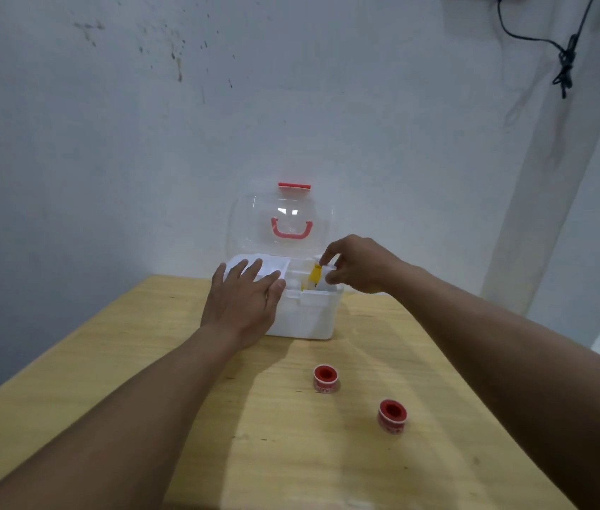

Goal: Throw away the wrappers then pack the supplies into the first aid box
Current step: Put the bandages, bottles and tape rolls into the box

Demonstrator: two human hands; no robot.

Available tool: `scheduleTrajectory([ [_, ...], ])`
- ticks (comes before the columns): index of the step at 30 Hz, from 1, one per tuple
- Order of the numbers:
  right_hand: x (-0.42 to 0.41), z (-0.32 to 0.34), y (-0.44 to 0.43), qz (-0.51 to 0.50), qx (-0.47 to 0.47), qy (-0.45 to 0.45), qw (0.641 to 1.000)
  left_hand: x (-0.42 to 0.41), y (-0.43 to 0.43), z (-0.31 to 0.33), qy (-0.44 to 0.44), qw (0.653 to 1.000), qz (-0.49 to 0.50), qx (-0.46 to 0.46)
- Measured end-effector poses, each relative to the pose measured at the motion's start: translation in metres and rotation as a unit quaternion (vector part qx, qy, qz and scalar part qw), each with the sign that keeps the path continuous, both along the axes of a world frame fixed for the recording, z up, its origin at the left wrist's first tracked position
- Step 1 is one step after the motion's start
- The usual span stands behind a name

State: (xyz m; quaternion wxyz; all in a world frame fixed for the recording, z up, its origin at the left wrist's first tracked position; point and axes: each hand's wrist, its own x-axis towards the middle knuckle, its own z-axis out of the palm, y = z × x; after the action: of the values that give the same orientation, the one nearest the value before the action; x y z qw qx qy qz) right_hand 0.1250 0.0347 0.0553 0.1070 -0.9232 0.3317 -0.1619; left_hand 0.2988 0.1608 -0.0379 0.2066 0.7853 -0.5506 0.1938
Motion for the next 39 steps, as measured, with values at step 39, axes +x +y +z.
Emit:
scheduleTrajectory([
  [39, -0.07, -0.05, 0.102, -0.037, 0.164, 0.188, 0.968, -0.014, 0.031, 0.014, 0.105, 0.982, 0.039, 0.154],
])
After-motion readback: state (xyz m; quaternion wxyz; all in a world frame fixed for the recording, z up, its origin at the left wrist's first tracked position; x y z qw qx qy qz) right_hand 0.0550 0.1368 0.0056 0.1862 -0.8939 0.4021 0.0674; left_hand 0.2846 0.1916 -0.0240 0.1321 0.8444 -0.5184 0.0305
